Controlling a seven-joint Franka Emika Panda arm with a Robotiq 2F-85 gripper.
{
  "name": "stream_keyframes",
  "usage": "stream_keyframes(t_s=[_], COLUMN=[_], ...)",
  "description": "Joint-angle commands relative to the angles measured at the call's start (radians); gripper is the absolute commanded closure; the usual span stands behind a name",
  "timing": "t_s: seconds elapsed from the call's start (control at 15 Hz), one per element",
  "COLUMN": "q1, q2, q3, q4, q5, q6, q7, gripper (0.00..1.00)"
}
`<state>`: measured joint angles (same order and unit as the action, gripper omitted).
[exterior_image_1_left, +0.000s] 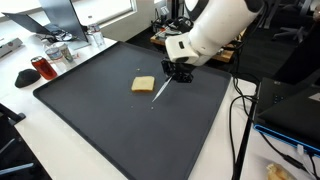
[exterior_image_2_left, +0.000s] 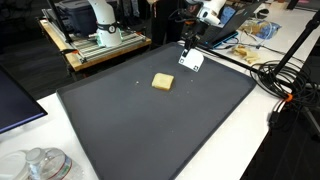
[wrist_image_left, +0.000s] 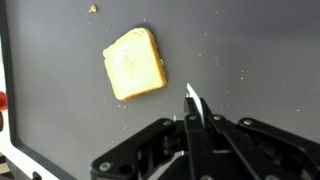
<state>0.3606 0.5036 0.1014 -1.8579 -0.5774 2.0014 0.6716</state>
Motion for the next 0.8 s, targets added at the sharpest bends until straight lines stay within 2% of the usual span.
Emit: stream_keyframes(t_s=[0.0, 0.4, 0.73], q1=[-0.073, -0.221, -0.341], q2=[-0.049, -0.105, -0.112], q3=[-0.02, -0.068, -0.102], q4=[-0.027, -0.065, -0.041], q5=[0.102, 0.278, 0.415], q6=[0.041, 0.147, 0.229], q7=[-0.085, -0.291, -0.466], gripper=[0.99, 0.99, 0.99])
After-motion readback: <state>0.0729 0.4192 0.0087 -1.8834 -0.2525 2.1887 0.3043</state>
